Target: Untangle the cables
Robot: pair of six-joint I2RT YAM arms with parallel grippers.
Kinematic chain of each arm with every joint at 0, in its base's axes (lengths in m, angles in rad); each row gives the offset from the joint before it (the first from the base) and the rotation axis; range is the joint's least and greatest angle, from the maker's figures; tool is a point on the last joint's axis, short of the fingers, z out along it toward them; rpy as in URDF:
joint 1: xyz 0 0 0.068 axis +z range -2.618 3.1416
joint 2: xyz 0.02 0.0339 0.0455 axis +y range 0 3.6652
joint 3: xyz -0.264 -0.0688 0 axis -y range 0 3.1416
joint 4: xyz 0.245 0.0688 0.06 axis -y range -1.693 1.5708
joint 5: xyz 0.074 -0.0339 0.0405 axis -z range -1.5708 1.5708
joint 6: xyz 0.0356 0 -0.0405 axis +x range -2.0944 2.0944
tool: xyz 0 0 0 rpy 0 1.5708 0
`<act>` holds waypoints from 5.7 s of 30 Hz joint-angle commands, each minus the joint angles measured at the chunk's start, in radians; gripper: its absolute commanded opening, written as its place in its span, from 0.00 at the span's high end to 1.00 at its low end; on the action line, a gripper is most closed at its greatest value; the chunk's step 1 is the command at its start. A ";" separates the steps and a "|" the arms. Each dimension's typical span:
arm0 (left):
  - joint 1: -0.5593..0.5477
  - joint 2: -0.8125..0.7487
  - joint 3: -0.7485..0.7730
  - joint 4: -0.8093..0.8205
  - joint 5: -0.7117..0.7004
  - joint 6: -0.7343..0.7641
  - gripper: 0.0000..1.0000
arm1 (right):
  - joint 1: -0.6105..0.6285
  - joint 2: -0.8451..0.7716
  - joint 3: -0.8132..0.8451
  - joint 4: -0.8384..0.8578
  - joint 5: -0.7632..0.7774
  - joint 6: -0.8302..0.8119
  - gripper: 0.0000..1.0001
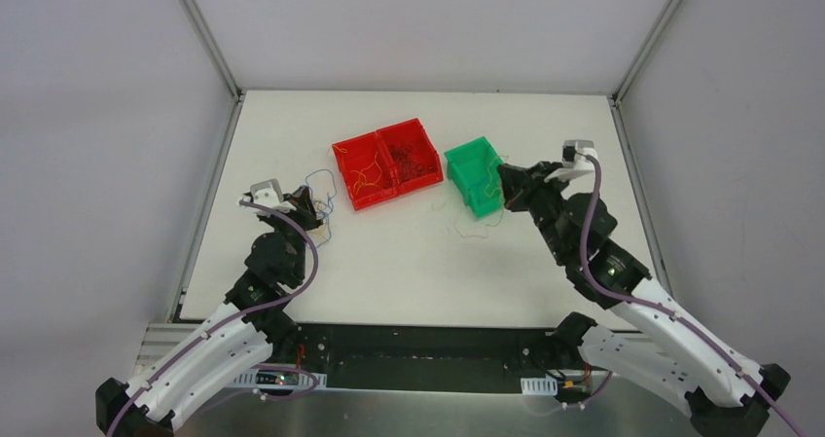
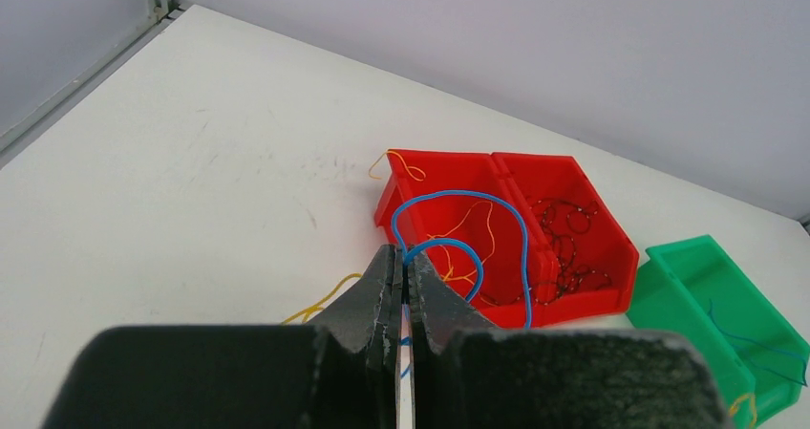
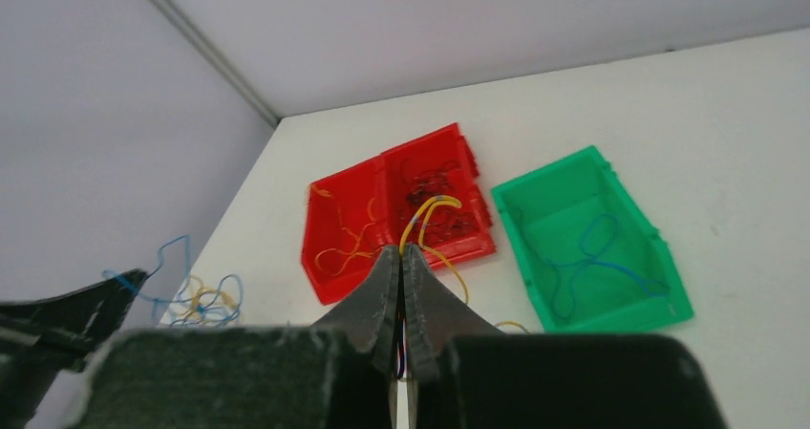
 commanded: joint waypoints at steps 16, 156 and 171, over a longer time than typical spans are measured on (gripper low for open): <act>-0.001 -0.003 -0.008 0.042 -0.048 0.005 1.00 | 0.050 0.618 0.541 0.141 -0.407 -0.061 1.00; -0.001 0.069 -0.023 0.093 -0.041 0.043 1.00 | 0.134 1.616 1.303 -0.272 -0.090 -0.236 0.69; -0.001 0.073 -0.022 0.095 -0.032 0.047 1.00 | 0.135 1.501 1.310 -0.334 -0.064 -0.214 0.52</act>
